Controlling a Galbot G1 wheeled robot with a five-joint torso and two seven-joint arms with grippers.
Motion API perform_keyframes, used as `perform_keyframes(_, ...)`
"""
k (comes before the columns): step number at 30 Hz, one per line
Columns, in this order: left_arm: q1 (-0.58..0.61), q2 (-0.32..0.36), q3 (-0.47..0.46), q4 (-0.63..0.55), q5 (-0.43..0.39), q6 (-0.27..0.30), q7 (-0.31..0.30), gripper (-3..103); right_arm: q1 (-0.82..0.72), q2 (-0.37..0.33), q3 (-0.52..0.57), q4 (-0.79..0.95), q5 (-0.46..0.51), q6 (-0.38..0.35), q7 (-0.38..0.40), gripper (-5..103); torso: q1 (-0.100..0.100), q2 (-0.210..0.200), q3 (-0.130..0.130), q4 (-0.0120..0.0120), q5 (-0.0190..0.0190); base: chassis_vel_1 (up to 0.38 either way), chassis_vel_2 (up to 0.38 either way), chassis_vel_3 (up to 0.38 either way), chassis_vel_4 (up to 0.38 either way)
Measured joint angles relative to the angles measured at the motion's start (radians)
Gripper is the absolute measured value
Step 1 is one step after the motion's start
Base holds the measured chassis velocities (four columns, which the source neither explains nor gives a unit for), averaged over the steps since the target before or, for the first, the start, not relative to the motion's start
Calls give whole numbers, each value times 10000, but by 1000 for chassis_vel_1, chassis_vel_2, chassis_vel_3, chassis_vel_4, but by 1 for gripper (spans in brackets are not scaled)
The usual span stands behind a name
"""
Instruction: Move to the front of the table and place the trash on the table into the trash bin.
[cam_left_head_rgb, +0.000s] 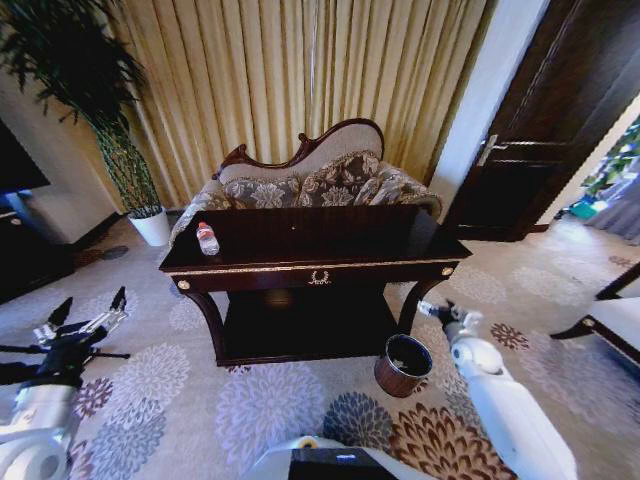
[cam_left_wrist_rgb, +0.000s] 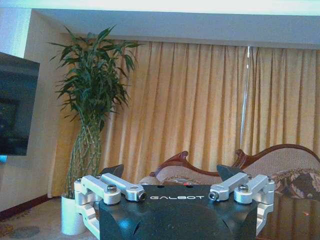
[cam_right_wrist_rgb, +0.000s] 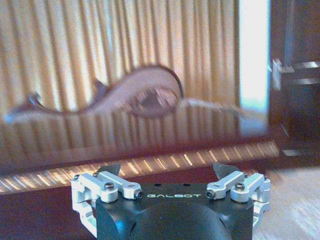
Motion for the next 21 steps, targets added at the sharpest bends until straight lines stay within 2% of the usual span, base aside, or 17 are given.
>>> perform_keyframes(10,-146,125,31,-157,-50,176,-265,100,-555,-102,62,3341,13,-936,773,100,0,0,0,-3,4,0,0,0,0)
perform_keyframes(21,-299,257,18,-190,-113,317,-329,100,-699,-268,-164,3956,-42,-1182,758,100,0,0,0,-3,4,0,0,0,0)
